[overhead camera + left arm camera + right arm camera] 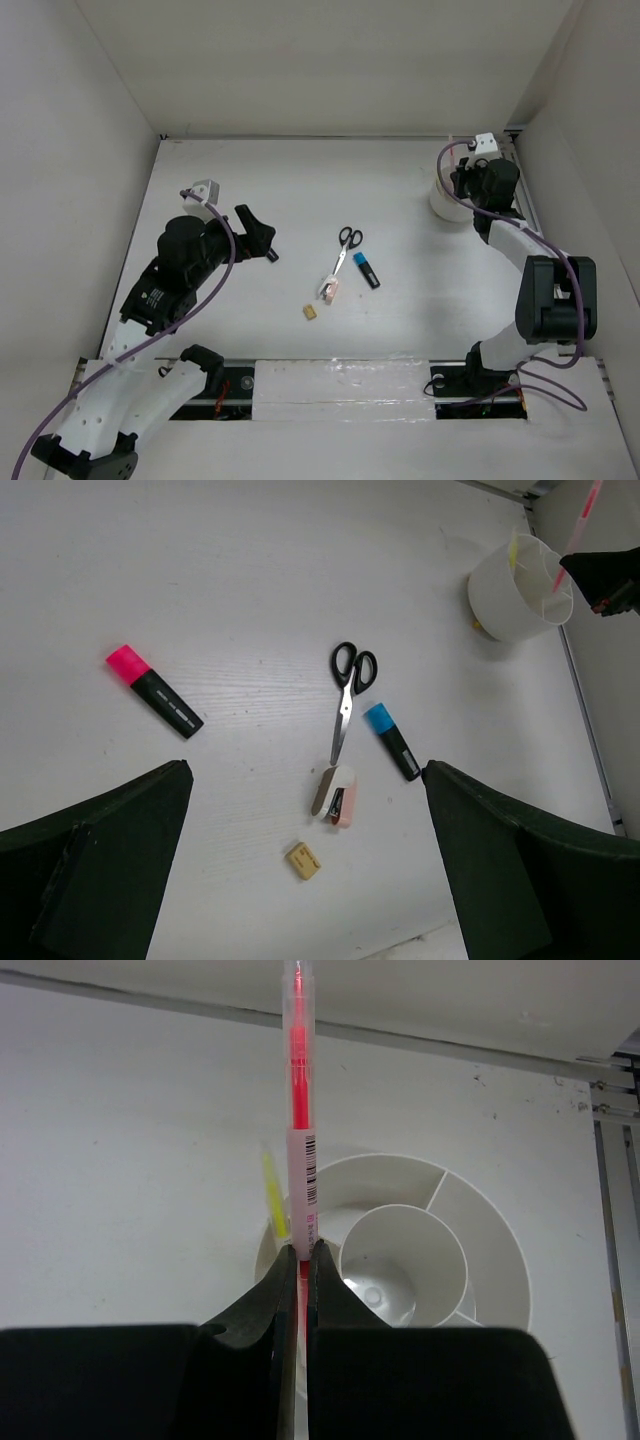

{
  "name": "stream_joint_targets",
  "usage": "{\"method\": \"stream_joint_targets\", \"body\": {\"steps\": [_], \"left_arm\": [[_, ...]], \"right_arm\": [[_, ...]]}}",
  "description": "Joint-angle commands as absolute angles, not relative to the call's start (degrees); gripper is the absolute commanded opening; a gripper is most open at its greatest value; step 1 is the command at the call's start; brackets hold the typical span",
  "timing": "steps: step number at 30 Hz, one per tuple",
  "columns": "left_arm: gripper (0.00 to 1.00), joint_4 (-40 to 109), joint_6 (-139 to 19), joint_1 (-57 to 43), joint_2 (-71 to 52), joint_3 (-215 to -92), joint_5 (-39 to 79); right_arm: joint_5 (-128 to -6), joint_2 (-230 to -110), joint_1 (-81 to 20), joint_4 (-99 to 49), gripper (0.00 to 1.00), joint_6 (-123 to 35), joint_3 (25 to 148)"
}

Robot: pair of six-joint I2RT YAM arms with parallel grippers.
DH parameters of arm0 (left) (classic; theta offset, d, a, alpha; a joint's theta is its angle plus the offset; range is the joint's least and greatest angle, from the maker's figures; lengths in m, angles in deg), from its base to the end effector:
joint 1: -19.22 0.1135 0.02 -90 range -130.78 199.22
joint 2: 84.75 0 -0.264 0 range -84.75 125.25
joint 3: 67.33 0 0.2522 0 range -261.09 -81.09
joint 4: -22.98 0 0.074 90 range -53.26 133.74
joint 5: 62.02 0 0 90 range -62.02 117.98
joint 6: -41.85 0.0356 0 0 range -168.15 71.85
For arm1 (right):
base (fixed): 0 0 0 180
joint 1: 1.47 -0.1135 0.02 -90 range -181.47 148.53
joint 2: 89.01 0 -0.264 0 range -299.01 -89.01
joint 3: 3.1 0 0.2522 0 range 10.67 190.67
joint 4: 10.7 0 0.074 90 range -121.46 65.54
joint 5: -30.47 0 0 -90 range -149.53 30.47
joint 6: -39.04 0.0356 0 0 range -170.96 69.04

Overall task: Sort the stationery into containers
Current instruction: Place the pen in the storage box.

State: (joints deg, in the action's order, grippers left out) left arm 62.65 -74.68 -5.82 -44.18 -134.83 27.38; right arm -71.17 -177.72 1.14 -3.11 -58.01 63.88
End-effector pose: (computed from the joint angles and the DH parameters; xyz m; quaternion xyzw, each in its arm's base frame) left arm 0.1368 -0.0643 0.3753 -0.0069 0.7812 -0.2752 0.5603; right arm 0.3539 -0.0089 0.2575 -0.0927 0.7817 0.0282 0.6161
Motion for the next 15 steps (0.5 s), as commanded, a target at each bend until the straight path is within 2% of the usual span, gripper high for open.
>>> {"method": "stream_joint_targets", "body": {"steps": [1,15], "left_arm": [[1.0,60.47,-73.64,-5.92,-45.29,-134.35,26.4],[1.0,60.47,-73.64,-5.92,-45.29,-134.35,25.87]], "right_arm": [[-69.91,-177.78,1.43,-2.04,0.0,-57.29,66.12],[-68.94,-180.67,1.43,-8.81,0.0,-56.76,68.05]]}}
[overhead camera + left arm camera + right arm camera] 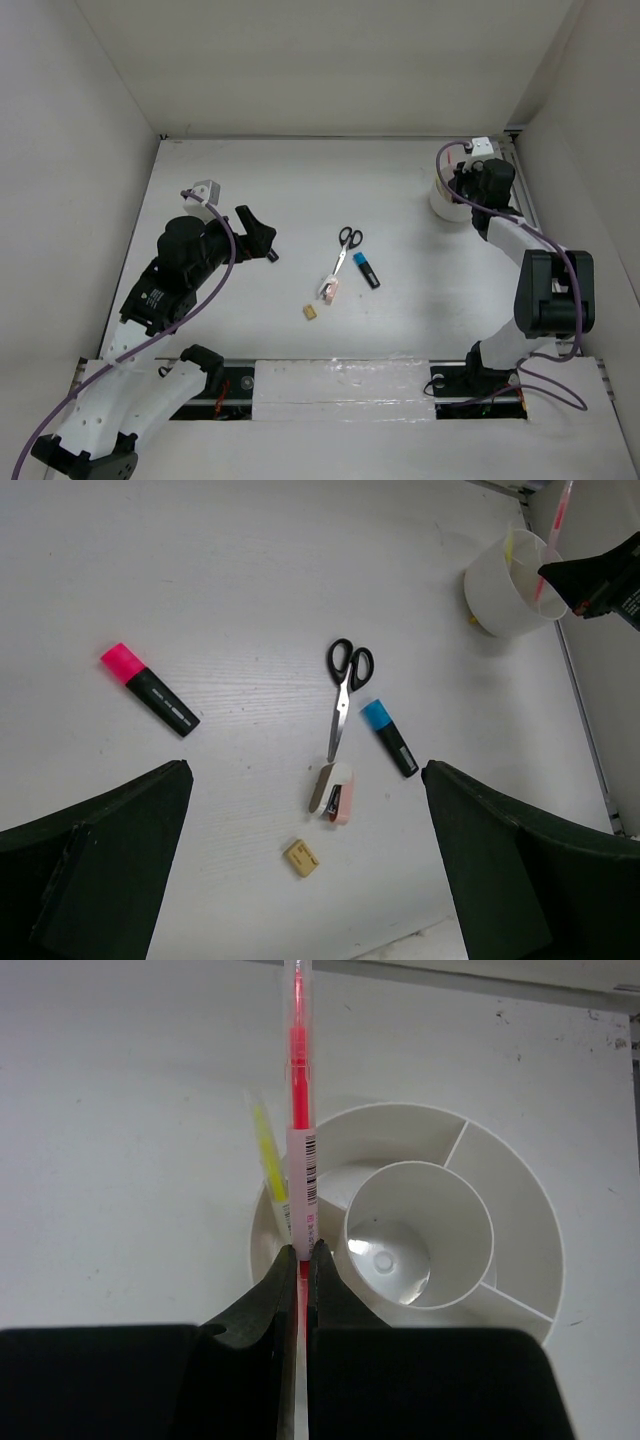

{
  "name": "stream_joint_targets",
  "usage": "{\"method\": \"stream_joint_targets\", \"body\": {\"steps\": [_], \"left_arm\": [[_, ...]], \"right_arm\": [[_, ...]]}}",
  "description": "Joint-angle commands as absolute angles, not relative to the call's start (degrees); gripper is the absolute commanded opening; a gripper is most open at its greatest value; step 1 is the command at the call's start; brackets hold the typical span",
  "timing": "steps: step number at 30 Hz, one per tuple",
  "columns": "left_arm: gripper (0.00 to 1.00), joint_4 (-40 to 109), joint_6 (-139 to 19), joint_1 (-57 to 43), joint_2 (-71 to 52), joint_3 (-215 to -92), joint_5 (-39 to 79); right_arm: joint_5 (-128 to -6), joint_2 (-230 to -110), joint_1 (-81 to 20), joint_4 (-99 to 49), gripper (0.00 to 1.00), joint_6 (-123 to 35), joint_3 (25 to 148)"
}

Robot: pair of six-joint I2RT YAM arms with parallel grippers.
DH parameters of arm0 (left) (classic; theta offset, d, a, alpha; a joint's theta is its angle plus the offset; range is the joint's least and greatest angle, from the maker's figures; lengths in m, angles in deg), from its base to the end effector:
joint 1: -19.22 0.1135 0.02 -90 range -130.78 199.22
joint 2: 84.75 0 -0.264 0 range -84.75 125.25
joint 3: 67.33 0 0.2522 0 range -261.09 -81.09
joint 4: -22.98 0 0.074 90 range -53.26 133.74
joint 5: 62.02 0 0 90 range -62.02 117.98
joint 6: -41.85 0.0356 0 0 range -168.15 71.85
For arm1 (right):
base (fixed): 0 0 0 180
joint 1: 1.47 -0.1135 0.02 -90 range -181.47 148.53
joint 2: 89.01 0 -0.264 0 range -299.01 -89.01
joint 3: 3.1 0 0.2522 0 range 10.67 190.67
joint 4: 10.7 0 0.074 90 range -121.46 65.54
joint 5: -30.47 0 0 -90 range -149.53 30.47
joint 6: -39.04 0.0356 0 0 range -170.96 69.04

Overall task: Sort the stationery into containers
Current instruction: Place the pen in the storage box.

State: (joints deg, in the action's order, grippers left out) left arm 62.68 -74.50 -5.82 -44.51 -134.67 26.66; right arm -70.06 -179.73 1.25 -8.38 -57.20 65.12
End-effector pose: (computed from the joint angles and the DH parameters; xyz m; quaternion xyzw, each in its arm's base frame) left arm 0.1355 -0.0642 0.3750 -0.0017 0.7804 -0.2792 0.5595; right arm 0.3585 -0.0105 0.2434 -0.0776 0.8146 0.0305 0.5740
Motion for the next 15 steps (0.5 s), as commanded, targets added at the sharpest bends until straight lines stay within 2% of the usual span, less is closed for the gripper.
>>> {"method": "stream_joint_targets", "body": {"steps": [1,8,9,12,13,15], "left_arm": [[1.0,60.47,-73.64,-5.92,-45.29,-134.35,25.87],[1.0,59.95,-73.11,-5.92,-45.29,-134.35,25.87],[1.0,59.95,-73.11,-5.92,-45.29,-134.35,25.87],[1.0,59.95,-73.11,-5.92,-45.29,-134.35,25.34],[1.0,59.95,-73.11,-5.92,-45.29,-134.35,25.34],[1.0,59.95,-73.11,-5.92,-45.29,-134.35,25.34]], "right_arm": [[-68.94,-180.68,1.43,-8.81,0.0,-56.76,68.06],[-68.32,-181.21,1.43,-9.43,0.03,-55.01,67.53],[-68.32,-181.21,1.43,-9.43,0.09,-55.0,67.53],[-67.8,-180.06,1.43,-9.43,0.19,-54.39,67.0],[-67.8,-180.06,1.43,-9.43,0.28,-54.38,67.0],[-67.8,-179.54,1.43,-9.43,0.37,-53.86,67.0]]}}
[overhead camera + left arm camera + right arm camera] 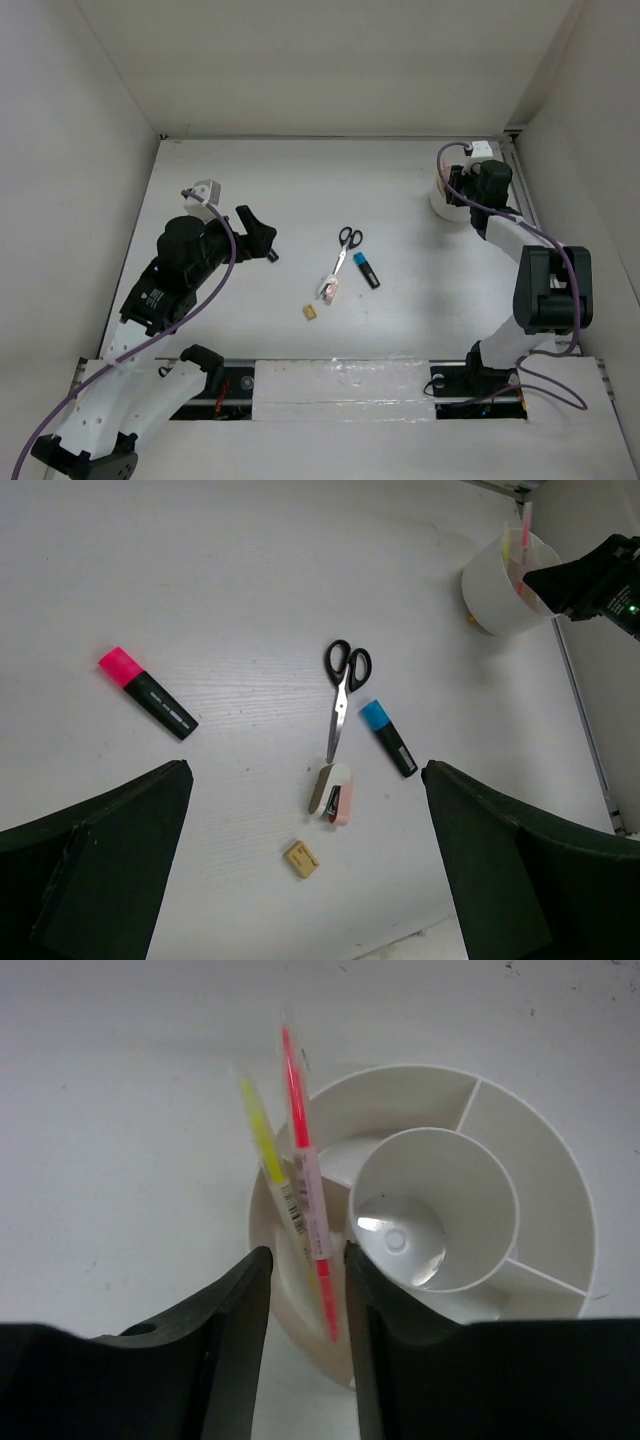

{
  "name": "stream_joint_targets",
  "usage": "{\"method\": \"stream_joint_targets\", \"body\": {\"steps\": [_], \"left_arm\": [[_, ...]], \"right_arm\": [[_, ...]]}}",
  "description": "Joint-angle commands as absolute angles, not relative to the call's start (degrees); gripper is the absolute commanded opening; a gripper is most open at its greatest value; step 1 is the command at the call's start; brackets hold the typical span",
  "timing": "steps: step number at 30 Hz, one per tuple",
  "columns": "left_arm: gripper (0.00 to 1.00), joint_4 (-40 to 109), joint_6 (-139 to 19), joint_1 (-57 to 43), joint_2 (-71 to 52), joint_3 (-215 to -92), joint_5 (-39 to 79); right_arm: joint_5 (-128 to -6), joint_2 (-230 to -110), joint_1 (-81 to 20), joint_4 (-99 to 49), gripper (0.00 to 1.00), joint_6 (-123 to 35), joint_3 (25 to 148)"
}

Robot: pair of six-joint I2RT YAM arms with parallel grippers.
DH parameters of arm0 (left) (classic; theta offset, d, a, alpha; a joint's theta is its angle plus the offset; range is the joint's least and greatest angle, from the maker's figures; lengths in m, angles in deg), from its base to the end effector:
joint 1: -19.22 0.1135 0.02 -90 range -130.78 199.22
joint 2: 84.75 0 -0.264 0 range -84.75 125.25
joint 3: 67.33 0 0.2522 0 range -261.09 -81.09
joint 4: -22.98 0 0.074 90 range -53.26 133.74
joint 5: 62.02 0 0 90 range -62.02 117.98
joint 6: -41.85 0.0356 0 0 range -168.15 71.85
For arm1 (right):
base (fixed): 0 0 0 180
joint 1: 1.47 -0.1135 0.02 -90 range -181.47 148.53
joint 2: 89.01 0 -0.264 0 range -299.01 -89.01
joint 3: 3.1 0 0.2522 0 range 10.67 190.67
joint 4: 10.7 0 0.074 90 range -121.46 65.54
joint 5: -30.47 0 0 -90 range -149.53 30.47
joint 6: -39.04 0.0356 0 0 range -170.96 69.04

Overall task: Sort the stationery into containers
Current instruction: Place the pen in the storage box.

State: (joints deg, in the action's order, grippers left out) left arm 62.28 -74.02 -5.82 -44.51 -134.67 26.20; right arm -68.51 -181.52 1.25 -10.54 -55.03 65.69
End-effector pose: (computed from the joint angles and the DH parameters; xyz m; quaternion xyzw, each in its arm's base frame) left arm 0.1355 -0.0645 0.3758 0.0041 0.7782 -0.2808 0.5617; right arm 0.3624 -0.0117 0.2322 -0.0527 0.8334 0.0330 0.5491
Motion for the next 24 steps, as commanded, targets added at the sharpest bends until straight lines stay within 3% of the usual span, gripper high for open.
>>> {"method": "stream_joint_targets", "body": {"steps": [1,10,11,12,24], "left_arm": [[1.0,59.95,-73.11,-5.92,-45.29,-134.35,25.34],[1.0,59.95,-73.11,-5.92,-45.29,-134.35,25.34],[1.0,59.95,-73.11,-5.92,-45.29,-134.35,25.34],[1.0,59.95,-73.11,-5.92,-44.77,-134.35,25.34],[1.0,63.28,-77.24,-5.92,-41.96,-134.88,35.53]], "right_arm": [[-67.8,-179.02,1.43,-9.43,0.43,-53.86,67.0],[-67.8,-170.07,-2.08,-9.43,0.63,-53.25,65.25],[-67.19,-168.57,-2.96,-9.43,0.75,-53.24,64.46],[-65.01,-166.99,-5.31,-9.43,1.0,-53.24,64.45],[-36.51,-152.65,-31.08,-29.0,1.0,-36.66,60.77]]}}
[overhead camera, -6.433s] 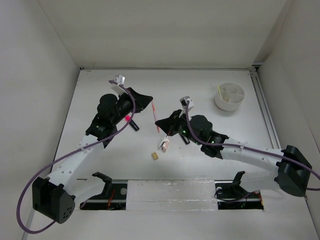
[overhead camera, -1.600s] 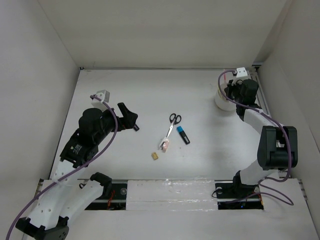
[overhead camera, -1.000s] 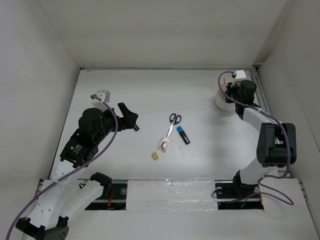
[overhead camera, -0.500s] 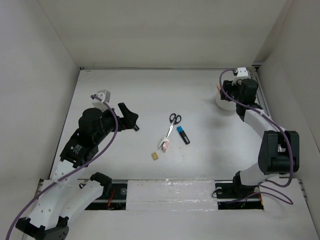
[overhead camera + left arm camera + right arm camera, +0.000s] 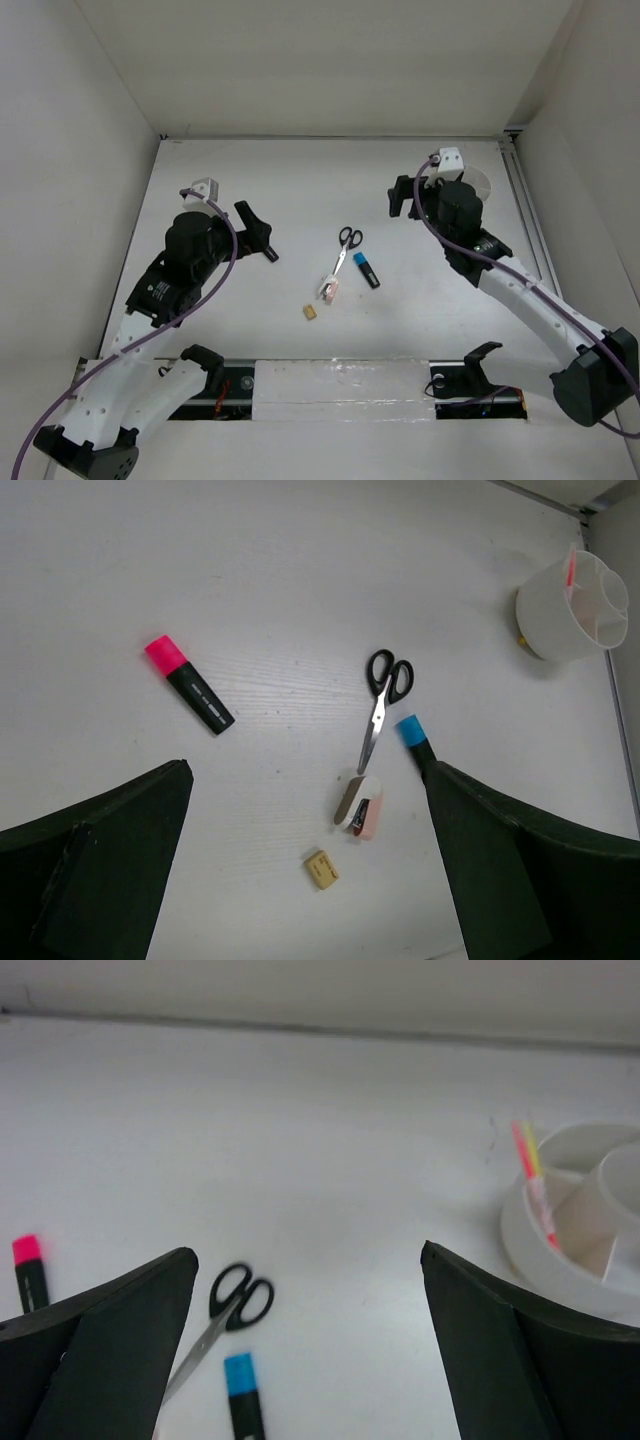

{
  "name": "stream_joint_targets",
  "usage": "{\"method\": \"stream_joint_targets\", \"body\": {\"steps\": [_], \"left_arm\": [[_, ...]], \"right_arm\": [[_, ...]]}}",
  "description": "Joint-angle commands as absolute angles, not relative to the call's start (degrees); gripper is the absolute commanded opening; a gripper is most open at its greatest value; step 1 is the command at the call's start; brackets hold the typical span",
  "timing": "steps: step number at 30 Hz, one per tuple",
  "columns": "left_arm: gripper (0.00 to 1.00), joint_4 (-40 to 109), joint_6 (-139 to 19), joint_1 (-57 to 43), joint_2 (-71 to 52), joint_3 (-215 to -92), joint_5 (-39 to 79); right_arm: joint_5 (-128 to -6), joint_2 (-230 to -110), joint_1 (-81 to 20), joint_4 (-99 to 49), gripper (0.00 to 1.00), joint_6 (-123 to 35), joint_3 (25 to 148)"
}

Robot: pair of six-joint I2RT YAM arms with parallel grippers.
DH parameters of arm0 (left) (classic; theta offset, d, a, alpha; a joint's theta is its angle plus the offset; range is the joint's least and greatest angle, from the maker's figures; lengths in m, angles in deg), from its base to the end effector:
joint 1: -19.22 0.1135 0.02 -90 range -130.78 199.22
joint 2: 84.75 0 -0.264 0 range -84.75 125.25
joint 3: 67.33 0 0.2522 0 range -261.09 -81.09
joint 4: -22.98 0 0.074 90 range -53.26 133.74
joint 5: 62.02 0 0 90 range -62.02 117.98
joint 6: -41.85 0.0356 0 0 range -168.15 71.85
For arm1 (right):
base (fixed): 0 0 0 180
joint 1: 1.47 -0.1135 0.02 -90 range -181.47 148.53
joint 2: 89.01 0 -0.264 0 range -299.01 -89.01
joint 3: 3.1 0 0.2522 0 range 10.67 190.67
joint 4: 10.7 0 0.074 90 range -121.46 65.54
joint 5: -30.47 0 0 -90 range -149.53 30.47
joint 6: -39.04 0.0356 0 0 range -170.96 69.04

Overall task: Sort the stationery into containers
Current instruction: Place the pen in the storage box, then pick up the pen from the center of the board.

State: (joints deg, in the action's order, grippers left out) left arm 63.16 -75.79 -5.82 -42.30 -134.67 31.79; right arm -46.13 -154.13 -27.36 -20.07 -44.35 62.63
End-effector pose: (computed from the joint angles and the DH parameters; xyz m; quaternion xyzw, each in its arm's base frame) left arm 0.1456 -0.0654 0.3689 -0.0382 0.7938 -0.2454 0.5552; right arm 0.2451 0.1098 0.3391 -0.0514 0.7559 0.0959 0.6455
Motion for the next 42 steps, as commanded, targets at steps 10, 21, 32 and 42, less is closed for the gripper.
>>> {"method": "stream_joint_targets", "body": {"steps": [10,21,32,42], "left_arm": [[1.0,63.81,-77.86,-5.92,-40.9,-134.88,36.59],[1.0,64.87,-79.44,-5.92,-40.9,-134.88,38.17],[1.0,65.12,-81.36,-5.92,-38.28,-134.88,41.13],[1.0,64.17,-99.03,-3.02,-19.91,-133.74,43.88]], "right_arm": [[-46.8,-144.83,-38.19,-27.01,1.0,-26.01,47.95],[-38.79,-162.73,-47.61,-36.06,1.0,-22.48,54.87],[-32.47,-158.28,-51.66,-38.34,1.0,-20.46,56.2],[-34.84,-150.45,-53.5,-41.68,1.0,-21.68,58.57]]}}
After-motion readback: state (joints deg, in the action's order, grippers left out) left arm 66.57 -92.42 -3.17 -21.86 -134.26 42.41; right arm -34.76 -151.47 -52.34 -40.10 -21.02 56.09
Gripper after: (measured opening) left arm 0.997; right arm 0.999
